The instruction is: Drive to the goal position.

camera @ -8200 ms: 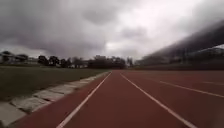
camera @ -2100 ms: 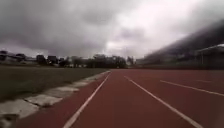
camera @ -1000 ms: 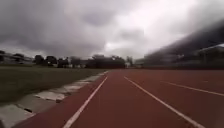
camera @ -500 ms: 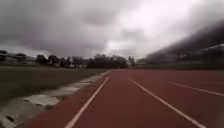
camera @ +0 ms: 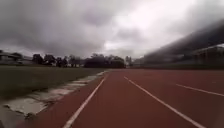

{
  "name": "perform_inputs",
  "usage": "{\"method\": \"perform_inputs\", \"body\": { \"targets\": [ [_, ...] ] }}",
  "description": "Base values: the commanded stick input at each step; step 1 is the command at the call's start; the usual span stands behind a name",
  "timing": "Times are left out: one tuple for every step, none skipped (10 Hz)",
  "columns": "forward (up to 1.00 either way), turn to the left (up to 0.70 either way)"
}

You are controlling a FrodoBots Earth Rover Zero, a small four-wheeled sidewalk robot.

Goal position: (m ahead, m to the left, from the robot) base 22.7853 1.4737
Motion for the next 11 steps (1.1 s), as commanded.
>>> {"method": "perform_inputs", "body": {
  "targets": [
    [0.70,0.09],
    [0.70,0.06],
    [0.70,0.04],
    [0.70,0.06],
    [0.70,0.04],
    [0.70,0.00],
    [0.70,0.05],
    [0.70,0.08],
    [0.70,0.10],
    [0.70,0.12],
    [0.70,-0.31]
  ]
}}
